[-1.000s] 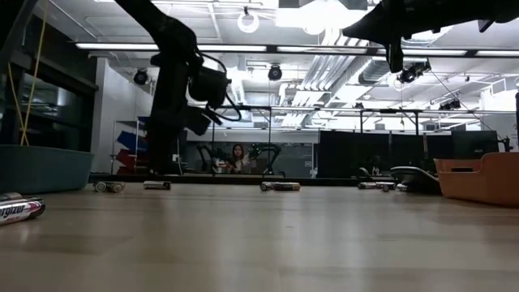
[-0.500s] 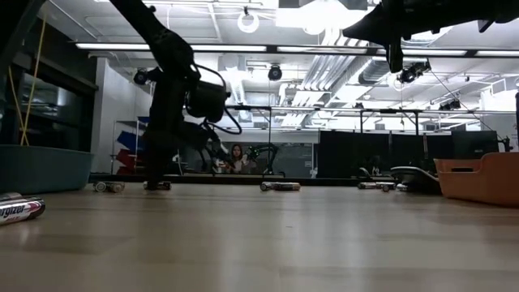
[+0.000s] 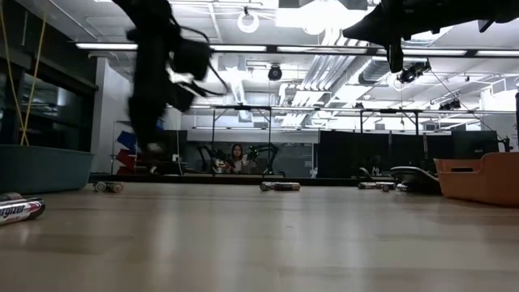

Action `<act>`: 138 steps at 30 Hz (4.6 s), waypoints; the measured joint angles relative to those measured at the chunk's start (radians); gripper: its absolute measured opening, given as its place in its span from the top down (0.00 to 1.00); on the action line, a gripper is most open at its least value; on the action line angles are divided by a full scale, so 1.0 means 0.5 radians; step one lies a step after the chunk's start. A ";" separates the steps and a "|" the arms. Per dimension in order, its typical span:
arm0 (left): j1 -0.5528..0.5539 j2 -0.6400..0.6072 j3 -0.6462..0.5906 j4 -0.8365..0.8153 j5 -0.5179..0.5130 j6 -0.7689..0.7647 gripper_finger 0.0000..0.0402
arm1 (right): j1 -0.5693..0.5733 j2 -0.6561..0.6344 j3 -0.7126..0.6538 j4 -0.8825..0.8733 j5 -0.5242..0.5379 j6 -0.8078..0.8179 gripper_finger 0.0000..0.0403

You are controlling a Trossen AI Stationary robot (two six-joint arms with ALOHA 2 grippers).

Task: Sort batteries
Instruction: Put the silver battery into the blue bin

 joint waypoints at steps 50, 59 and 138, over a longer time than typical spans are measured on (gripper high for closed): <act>0.075 1.429 1.581 0.592 0.273 0.953 0.58 | 0.000 0.005 0.000 -0.074 0.083 0.106 1.00; 0.184 1.549 1.626 0.538 0.177 1.688 0.58 | 0.000 0.005 0.000 -0.073 0.132 0.106 1.00; 0.046 1.402 1.249 0.997 -0.106 -0.073 0.69 | 0.000 0.004 0.000 -0.120 0.273 0.075 1.00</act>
